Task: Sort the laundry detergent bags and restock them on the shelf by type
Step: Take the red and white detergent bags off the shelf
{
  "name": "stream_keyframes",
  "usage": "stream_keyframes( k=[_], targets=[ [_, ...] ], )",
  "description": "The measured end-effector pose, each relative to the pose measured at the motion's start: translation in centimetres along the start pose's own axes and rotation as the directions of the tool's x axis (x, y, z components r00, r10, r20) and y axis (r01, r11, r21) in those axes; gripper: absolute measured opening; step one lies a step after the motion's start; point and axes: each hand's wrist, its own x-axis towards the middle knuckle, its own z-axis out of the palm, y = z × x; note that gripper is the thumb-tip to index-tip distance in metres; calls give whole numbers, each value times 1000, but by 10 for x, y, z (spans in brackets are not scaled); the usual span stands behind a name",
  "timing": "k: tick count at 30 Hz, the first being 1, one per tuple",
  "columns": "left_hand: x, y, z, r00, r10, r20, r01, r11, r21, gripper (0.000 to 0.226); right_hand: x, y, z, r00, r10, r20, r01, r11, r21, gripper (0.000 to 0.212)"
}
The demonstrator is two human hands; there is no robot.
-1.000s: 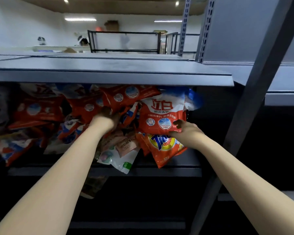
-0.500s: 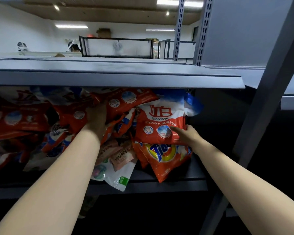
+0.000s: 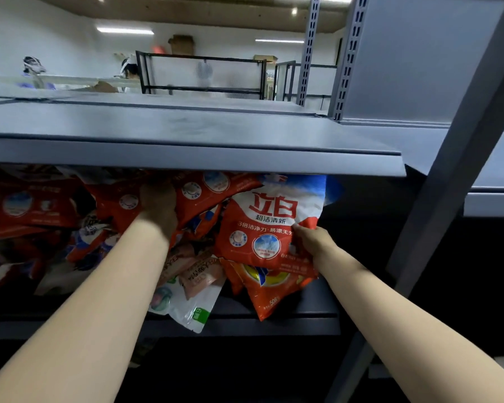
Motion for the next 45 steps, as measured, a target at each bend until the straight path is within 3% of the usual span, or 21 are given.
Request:
stream_keyframes(
  k=[2,4,6,9,10,17,22,30,36,45],
  targets=[
    [-17,1,-3,991,110,-79,-94,977,190,40,-5,-1,-2,999,-40,-18,39,999,-16,28],
    [-24,-2,-2,979,174,-101,-148,963,228,38,-11,2,-7,988,-144,-54,142,989,-44,33],
    [-30,-2,-4,972,95,-215,-68,989,130,41,-25,2,-11,965,-238,-108,227,968,-109,37],
    [-60,-5,-20,953,-170,-250,80,939,-333,39,-59,-1,-18,921,-320,-221,258,928,-267,22],
    [-70,-7,-26,951,-172,-258,65,924,-378,38,-68,0,-20,906,-339,-254,254,915,-313,19],
    [-115,-38,-71,959,128,-251,-200,936,-290,29,-143,27,-28,761,-483,-433,238,829,-506,38],
    [-148,-64,-88,903,416,-110,-428,895,-123,37,-187,45,-45,667,-470,-578,231,868,-439,36],
    [-210,-65,-94,820,569,-57,-568,798,-201,45,-267,52,-97,475,-528,-704,210,845,-493,38],
    [-265,-38,-82,680,733,-17,-704,646,-295,53,-307,60,-155,322,-469,-822,148,883,-445,46],
    [-346,35,-38,666,745,-26,-643,557,-525,46,-328,73,-267,95,-371,-924,62,928,-367,55]
  ],
)
